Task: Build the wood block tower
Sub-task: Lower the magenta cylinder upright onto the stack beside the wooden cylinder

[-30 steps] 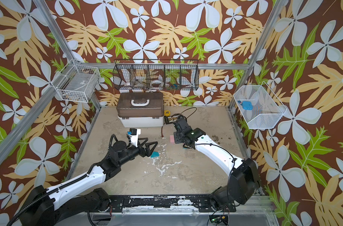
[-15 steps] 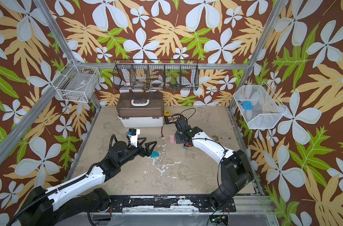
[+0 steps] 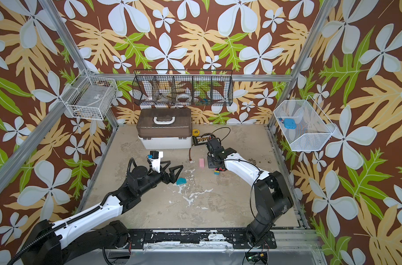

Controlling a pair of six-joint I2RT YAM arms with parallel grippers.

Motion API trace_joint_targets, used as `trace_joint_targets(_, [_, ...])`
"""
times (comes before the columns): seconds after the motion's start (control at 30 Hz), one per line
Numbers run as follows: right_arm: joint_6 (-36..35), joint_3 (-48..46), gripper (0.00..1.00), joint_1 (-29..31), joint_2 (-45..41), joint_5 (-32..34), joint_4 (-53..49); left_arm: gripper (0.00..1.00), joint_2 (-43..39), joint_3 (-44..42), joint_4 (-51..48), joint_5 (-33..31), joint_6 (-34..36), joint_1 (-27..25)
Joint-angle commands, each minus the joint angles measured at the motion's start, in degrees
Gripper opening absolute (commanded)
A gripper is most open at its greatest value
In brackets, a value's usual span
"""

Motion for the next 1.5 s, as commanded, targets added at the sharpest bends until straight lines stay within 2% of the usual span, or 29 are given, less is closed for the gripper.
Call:
trace_joint_targets(0.0, [0.44,-0.19,0.07,-0.72,-0.01,-0.15,0.64,1.0,0.01,-0.08,0.84,-0.9,0.15,-0.08])
trace_joint_targets(0.8, [0.83,0.59,0.1,-2.45,3.72,-0.54,1.25,1.0,-0.19,-0.19,0.84,-0.7,-0.04,-0.06])
trace_joint_targets(1.47, [1.05,1.12,0.16,-3.24,4.21,-0.55,0.9,1.0,-0.16,-0.08,0.84,-0.52,-0.09,-0.08])
